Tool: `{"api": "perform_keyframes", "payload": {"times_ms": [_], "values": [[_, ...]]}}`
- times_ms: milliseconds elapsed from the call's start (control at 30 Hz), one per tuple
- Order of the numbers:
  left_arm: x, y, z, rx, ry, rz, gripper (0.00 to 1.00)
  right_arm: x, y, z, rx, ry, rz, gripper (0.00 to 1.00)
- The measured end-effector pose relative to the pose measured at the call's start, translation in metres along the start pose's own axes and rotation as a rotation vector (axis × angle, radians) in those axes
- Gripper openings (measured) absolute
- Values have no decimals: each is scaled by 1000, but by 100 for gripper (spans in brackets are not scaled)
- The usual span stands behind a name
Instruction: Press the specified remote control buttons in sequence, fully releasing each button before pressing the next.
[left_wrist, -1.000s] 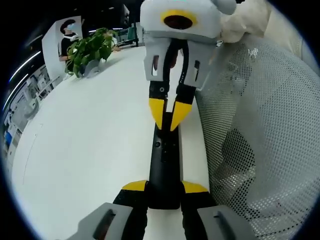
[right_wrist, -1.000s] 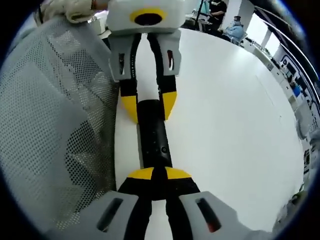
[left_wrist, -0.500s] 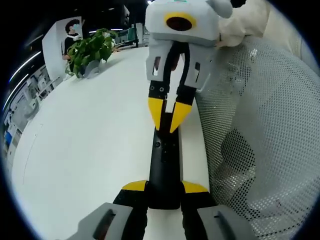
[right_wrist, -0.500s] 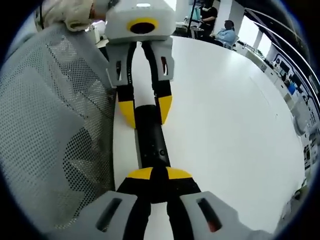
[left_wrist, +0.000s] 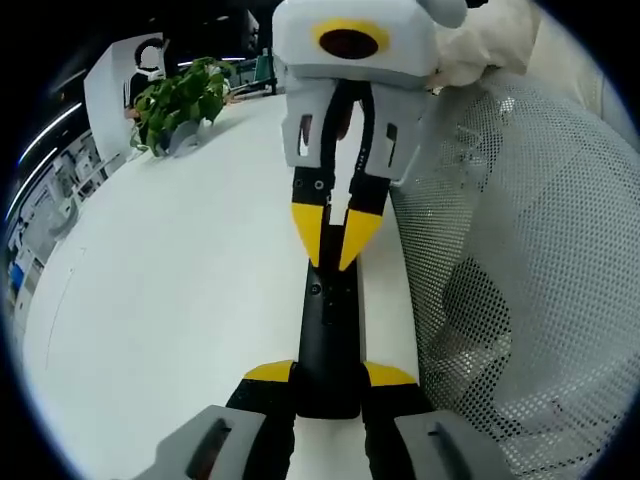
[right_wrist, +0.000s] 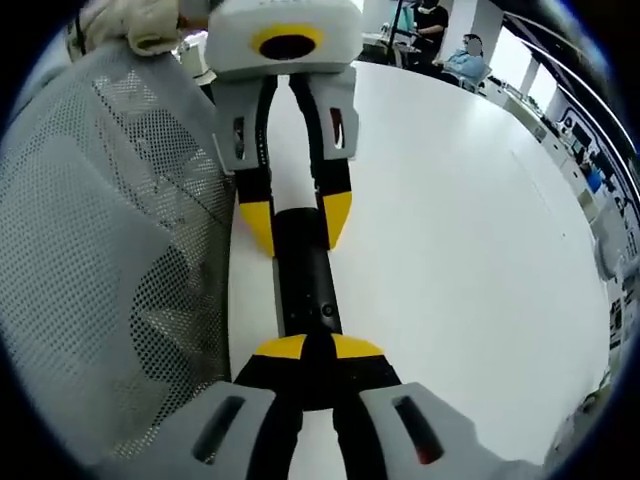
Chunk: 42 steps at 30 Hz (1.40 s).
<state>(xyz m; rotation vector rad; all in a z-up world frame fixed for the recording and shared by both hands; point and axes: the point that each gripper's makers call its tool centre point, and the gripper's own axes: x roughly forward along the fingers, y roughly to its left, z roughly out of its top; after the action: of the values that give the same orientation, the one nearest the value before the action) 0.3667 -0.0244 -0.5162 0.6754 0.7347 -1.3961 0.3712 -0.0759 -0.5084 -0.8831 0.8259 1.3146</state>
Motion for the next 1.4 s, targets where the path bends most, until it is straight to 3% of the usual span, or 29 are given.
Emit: {"api": "perform_keyframes", "payload": {"times_ms": [300, 533, 800, 933, 1067, 1233, 1400], "values": [[0, 0, -1, -1, 3, -1, 25, 2, -1, 0, 7, 63, 14, 6], [0, 0, 0, -10, -1, 1, 25, 1, -1, -1, 112, 37, 34, 6], [-1, 0, 0, -6, -2, 1, 25, -1, 0, 0, 109, -33, 10, 6], [-1, 0, 0, -3, -1, 0, 25, 0, -1, 0, 111, -36, 22, 6], [0, 0, 0, -4, -1, 1, 25, 1, 0, 2, 59, -22, 27, 6], [0, 0, 0, -2, 1, 2, 25, 1, -1, 3, 56, -27, 39, 5], [0, 0, -1, -2, 1, 1, 25, 2, 2, 6, -90, 5, 43, 3]]}}
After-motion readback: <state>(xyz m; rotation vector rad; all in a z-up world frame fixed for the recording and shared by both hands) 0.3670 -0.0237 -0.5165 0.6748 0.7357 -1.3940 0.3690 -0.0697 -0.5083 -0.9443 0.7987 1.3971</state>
